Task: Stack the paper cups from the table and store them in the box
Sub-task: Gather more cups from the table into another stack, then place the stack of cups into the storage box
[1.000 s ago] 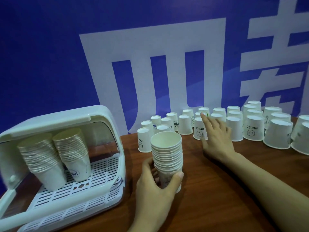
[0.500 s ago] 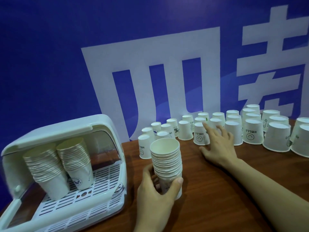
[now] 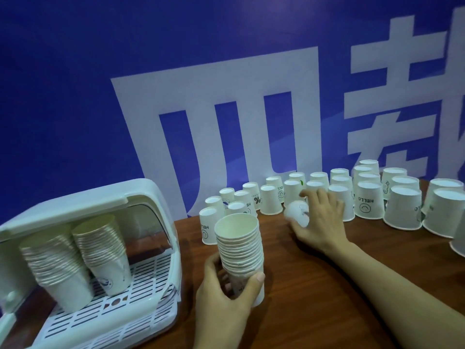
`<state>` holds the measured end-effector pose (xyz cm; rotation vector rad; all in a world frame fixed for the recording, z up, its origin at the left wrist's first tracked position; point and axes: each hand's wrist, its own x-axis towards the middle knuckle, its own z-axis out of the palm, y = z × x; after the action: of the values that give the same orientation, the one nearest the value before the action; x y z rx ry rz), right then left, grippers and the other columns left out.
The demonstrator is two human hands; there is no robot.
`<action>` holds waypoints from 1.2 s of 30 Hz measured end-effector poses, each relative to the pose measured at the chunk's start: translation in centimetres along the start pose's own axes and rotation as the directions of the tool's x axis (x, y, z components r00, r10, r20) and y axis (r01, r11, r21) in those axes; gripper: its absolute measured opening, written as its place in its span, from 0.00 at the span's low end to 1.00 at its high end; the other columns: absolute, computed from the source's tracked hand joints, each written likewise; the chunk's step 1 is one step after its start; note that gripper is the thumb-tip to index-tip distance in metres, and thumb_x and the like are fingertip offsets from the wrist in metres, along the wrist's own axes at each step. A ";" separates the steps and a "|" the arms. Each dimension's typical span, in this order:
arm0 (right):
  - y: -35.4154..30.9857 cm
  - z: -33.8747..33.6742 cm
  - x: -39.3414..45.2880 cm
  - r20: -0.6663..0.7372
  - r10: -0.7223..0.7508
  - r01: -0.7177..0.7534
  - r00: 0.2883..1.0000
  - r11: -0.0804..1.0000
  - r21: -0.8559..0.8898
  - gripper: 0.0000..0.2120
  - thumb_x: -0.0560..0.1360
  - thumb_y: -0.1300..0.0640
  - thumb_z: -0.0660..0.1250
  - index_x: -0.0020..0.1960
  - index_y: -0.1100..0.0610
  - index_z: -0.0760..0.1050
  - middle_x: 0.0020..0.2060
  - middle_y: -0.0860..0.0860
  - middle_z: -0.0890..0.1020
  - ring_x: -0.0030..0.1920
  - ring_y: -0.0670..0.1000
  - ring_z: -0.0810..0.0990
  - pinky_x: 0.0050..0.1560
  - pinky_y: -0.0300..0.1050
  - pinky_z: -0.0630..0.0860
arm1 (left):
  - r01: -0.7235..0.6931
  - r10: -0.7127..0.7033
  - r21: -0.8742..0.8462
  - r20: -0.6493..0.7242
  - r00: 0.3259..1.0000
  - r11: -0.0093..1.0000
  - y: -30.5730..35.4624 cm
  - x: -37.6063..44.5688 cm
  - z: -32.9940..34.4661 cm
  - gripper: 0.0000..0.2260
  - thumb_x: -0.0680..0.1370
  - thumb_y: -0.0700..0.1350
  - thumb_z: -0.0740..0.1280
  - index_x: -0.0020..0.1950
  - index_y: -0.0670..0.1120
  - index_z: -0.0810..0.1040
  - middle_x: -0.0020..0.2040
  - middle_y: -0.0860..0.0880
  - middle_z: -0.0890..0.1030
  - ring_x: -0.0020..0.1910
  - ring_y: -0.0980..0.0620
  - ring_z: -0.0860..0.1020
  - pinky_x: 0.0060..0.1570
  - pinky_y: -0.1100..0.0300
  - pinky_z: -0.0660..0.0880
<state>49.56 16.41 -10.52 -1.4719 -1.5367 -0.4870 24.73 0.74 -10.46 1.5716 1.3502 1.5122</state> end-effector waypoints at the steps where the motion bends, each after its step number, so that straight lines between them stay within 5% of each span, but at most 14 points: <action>1: -0.1 -0.1 0.0 0.042 0.020 -0.020 0.999 1.000 -0.016 0.32 0.65 0.41 0.77 0.63 0.52 0.72 0.51 0.52 0.74 0.53 0.59 0.73 0.52 0.55 0.67 | -0.008 0.008 0.001 0.003 1.000 1.000 0.0 0.0 0.0 0.26 0.68 0.48 0.84 0.60 0.58 0.76 0.52 0.75 0.80 0.53 0.72 0.80 0.45 0.76 0.76; 5: 0.4 -0.2 -0.5 0.366 0.240 -0.187 0.899 0.967 -0.175 0.34 0.72 0.35 0.69 0.72 0.51 0.69 0.59 0.56 0.75 0.59 0.61 0.75 0.58 0.55 0.71 | -0.008 0.008 0.007 0.005 1.000 1.000 -0.2 -0.1 -0.1 0.26 0.68 0.50 0.84 0.61 0.58 0.76 0.54 0.68 0.84 0.53 0.69 0.81 0.47 0.74 0.77; 11: 0.0 -2.0 -0.7 0.430 0.348 -0.259 0.833 0.932 -0.253 0.31 0.75 0.33 0.63 0.70 0.51 0.71 0.58 0.58 0.80 0.60 0.61 0.75 0.56 0.54 0.72 | -0.028 0.029 0.048 -0.020 0.999 0.998 -0.6 -0.2 -0.2 0.26 0.69 0.52 0.83 0.63 0.58 0.76 0.55 0.64 0.85 0.54 0.64 0.83 0.52 0.66 0.81; 14: -1.8 -2.9 -0.8 0.444 0.345 -0.392 0.827 0.920 0.017 0.28 0.73 0.35 0.68 0.62 0.54 0.75 0.51 0.55 0.82 0.53 0.58 0.78 0.50 0.52 0.76 | -0.025 0.027 0.069 -0.025 0.999 0.997 -0.4 -0.3 -0.3 0.26 0.69 0.54 0.83 0.63 0.58 0.76 0.55 0.65 0.84 0.54 0.65 0.82 0.53 0.64 0.80; 17: -5.4 -4.6 -0.3 0.416 0.341 -0.515 0.843 0.734 0.443 0.23 0.73 0.42 0.74 0.61 0.53 0.73 0.53 0.50 0.81 0.51 0.50 0.80 0.53 0.51 0.78 | -0.007 0.009 0.090 -0.031 0.999 0.996 -0.1 -0.3 -0.3 0.28 0.69 0.56 0.83 0.64 0.57 0.75 0.56 0.62 0.85 0.54 0.66 0.82 0.52 0.66 0.80; 20: -9.3 -6.3 0.1 0.366 0.274 -0.457 0.889 0.533 0.712 0.25 0.72 0.49 0.78 0.63 0.52 0.70 0.56 0.48 0.81 0.53 0.43 0.81 0.55 0.45 0.79 | 0.014 -0.007 0.098 -0.065 0.998 0.995 -0.1 -0.4 -0.3 0.31 0.64 0.64 0.79 0.63 0.58 0.76 0.57 0.61 0.85 0.55 0.64 0.83 0.54 0.61 0.82; 25: -12.4 -7.0 -1.0 0.326 0.204 -0.380 0.923 0.362 0.851 0.27 0.72 0.50 0.78 0.66 0.53 0.71 0.57 0.47 0.83 0.55 0.44 0.83 0.51 0.41 0.81 | 0.034 -0.021 0.147 -0.088 0.996 0.989 0.6 -1.0 -0.7 0.34 0.61 0.69 0.75 0.65 0.60 0.77 0.57 0.64 0.84 0.55 0.68 0.80 0.55 0.62 0.81; 28: -12.4 -6.7 -2.0 0.310 0.271 -0.385 0.911 0.293 0.875 0.28 0.71 0.47 0.77 0.67 0.57 0.74 0.56 0.50 0.84 0.55 0.46 0.85 0.54 0.47 0.83 | 0.019 -0.004 0.157 -0.092 0.996 0.987 1.7 -1.7 -1.5 0.32 0.63 0.67 0.77 0.64 0.58 0.79 0.57 0.64 0.85 0.56 0.67 0.81 0.55 0.61 0.81; 33: -11.3 -5.1 -4.4 0.396 0.230 -0.457 0.889 0.391 0.799 0.24 0.72 0.43 0.75 0.64 0.48 0.74 0.55 0.47 0.83 0.55 0.47 0.83 0.57 0.56 0.82 | 0.024 0.003 0.112 -0.231 0.973 0.993 6.2 -1.9 -6.4 0.27 0.63 0.66 0.79 0.55 0.53 0.85 0.48 0.58 0.88 0.47 0.58 0.86 0.47 0.58 0.83; 36: -11.5 -4.5 -5.0 0.380 0.163 -0.409 0.911 0.479 0.776 0.23 0.72 0.46 0.76 0.64 0.49 0.75 0.55 0.45 0.83 0.55 0.45 0.82 0.54 0.51 0.81 | 0.187 -0.145 0.127 -0.282 0.948 0.974 9.4 -0.7 -11.3 0.23 0.68 0.65 0.79 0.47 0.47 0.86 0.39 0.51 0.88 0.41 0.49 0.87 0.42 0.54 0.82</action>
<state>39.68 7.64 -8.91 -0.9534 -1.3378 0.6558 16.61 -5.69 0.01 1.3316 1.7436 1.5932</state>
